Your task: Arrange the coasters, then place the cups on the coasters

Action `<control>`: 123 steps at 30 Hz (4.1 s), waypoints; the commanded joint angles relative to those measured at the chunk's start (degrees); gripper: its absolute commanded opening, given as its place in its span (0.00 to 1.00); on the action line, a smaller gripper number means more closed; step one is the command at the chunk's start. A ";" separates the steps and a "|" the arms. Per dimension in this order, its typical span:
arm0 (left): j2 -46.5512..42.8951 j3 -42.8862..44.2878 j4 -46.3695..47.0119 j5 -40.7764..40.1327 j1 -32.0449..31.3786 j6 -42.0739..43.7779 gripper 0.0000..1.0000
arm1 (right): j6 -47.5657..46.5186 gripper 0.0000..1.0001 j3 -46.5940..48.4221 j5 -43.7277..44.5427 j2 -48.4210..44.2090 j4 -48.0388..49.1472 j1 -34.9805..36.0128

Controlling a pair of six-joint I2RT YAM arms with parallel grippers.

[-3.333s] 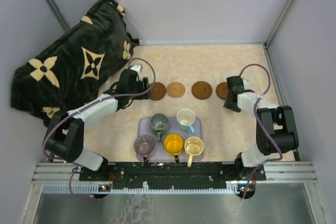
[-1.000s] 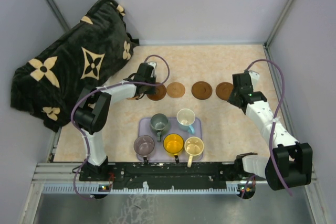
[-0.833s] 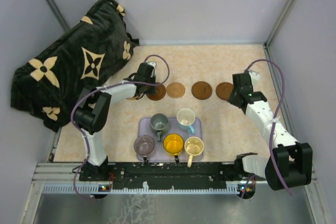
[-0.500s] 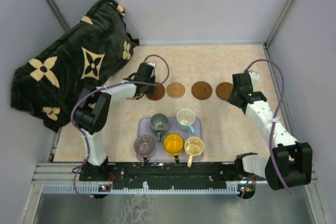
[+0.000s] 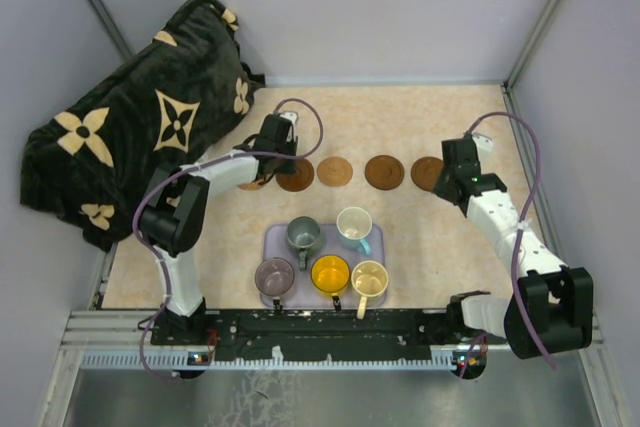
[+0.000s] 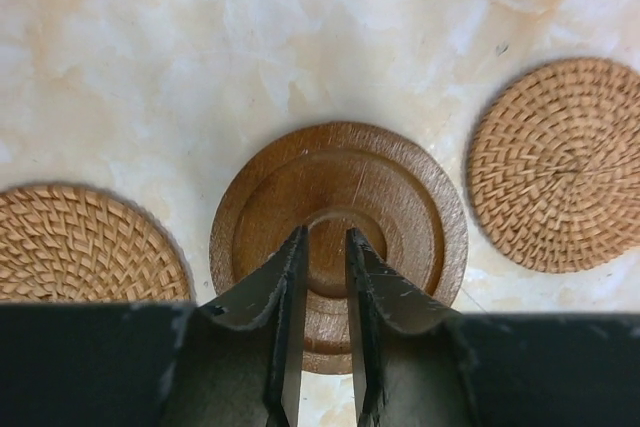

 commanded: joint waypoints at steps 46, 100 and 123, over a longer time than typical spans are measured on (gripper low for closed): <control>-68.06 -27.79 -16.39 -14.85 0.18 -6.20 0.99 | -8.92 0.99 0.32 -4.09 -25.29 -4.19 0.38; -64.46 -27.57 -17.38 -16.37 0.13 -10.74 0.99 | 9.18 0.75 -1.71 1.73 -6.52 -5.71 50.05; -65.57 -28.57 -17.53 -17.24 0.14 -10.56 0.99 | 9.15 0.62 -1.68 3.45 0.12 -3.10 50.03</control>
